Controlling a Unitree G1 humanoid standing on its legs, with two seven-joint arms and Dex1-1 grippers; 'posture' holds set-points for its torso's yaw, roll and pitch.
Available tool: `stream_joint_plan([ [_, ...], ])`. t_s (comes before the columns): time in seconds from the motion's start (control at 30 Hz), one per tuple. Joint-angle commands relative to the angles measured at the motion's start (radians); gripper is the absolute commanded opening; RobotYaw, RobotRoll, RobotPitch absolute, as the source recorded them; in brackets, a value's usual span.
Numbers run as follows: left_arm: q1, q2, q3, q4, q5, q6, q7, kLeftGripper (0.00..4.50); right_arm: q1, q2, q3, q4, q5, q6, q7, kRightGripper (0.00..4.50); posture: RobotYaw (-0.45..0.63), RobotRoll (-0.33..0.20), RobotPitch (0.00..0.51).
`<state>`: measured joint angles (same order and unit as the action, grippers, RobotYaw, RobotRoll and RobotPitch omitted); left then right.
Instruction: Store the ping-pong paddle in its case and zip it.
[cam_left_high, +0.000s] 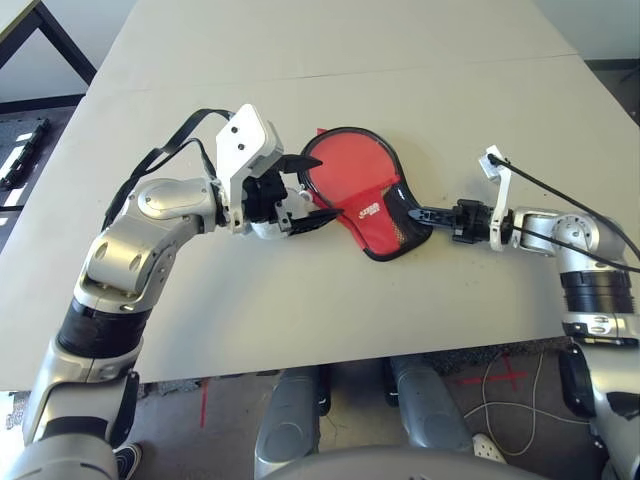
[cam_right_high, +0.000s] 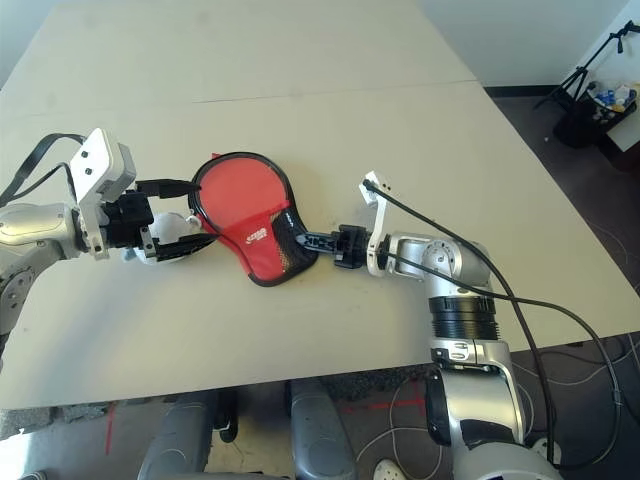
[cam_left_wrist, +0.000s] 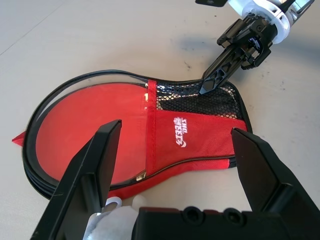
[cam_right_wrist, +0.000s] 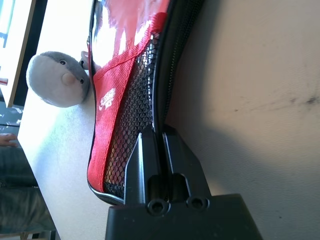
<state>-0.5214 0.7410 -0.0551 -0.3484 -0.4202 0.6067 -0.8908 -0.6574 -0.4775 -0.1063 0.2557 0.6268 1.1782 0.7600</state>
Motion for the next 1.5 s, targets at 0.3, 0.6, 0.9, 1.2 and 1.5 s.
stream_joint_plan([
  [0.3, 0.004, 0.007, -0.009, 0.012, 0.017, -0.016, -0.01, 4.5, 0.052, -0.024, -0.043, 0.009, 0.012, 0.062, -0.022, 0.03, 0.01, 0.0, 0.219],
  [0.6, 0.006, 0.0, -0.013, 0.024, 0.031, -0.032, -0.017, 4.5, 0.162, -0.084, -0.074, -0.168, 0.08, 0.176, -0.021, 0.03, 0.0, 0.0, 0.217],
  [0.9, 0.005, -0.007, -0.019, 0.037, 0.04, -0.044, -0.025, 4.5, 0.231, -0.21, -0.065, -0.266, 0.138, 0.233, 0.028, 0.03, -0.01, 0.0, 0.219],
  [1.2, 0.012, -0.003, -0.015, 0.036, 0.042, -0.039, -0.033, 4.5, 0.297, -0.314, -0.074, -0.311, 0.179, 0.248, 0.079, 0.03, -0.01, 0.0, 0.227],
  [1.5, 0.015, -0.006, -0.015, 0.04, 0.045, -0.043, -0.035, 4.5, 0.337, -0.36, -0.081, -0.336, 0.206, 0.252, 0.104, 0.03, -0.01, 0.0, 0.229],
])
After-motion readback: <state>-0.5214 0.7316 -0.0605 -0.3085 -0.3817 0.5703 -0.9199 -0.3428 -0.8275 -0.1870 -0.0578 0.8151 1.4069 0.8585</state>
